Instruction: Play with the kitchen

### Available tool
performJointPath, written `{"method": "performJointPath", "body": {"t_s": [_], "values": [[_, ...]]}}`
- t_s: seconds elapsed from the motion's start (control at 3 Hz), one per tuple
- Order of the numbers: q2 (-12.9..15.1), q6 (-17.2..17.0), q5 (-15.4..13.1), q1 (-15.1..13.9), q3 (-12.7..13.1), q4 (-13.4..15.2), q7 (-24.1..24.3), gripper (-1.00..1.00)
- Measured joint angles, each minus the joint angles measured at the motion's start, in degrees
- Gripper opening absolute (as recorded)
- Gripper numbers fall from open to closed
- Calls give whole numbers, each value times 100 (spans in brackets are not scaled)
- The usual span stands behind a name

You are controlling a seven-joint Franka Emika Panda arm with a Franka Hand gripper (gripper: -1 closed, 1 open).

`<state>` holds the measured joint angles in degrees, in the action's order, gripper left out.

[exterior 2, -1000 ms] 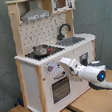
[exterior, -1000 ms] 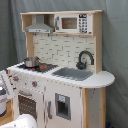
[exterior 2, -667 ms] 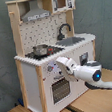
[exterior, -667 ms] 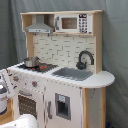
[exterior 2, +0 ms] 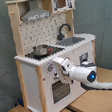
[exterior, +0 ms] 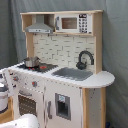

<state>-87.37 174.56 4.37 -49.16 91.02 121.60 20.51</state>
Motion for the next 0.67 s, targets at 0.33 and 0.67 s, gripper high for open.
{"method": "performJointPath", "body": {"t_s": [0.33, 0.67], "values": [[0, -76, 0, -359, 39, -406, 187, 100], [0, -218, -70, -359, 59, -423, 182, 100]]}}
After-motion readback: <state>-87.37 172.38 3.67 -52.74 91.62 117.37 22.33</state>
